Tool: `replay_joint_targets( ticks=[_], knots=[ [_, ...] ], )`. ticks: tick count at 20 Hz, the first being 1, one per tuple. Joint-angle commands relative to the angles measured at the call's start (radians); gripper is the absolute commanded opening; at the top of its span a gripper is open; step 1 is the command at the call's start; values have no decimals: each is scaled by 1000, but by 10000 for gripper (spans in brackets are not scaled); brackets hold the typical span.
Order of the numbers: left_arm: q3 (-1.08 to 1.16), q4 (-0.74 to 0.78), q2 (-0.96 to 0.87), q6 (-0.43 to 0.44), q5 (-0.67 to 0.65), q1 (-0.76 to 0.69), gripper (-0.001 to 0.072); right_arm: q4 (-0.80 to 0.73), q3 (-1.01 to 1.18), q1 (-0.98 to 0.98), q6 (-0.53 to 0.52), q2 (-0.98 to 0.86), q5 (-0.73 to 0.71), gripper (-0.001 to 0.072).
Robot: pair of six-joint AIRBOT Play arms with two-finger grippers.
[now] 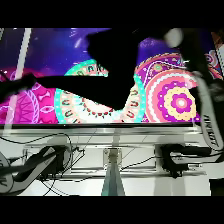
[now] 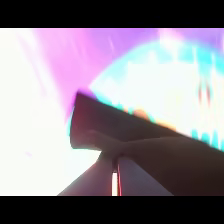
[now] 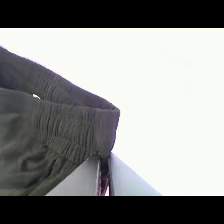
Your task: Fold the clothes and pants, and hang the long-sleeved shirts on hangers.
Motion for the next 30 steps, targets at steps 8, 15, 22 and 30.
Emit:
replay_joint_targets(
  ticks=[8,15,22,30],
  knots=[
    [407,203,-160,-101,11,70,7,-12,-23,-435,292,177,345,11],
    [400,616,-196,19,-238,82,9,-31,-430,-461,290,407,467,12],
    [272,651,-313,230,-407,87,9,-106,-859,-461,285,694,656,13],
    [266,907,-380,229,-468,87,10,-163,-870,-461,213,705,851,13]
  ],
)
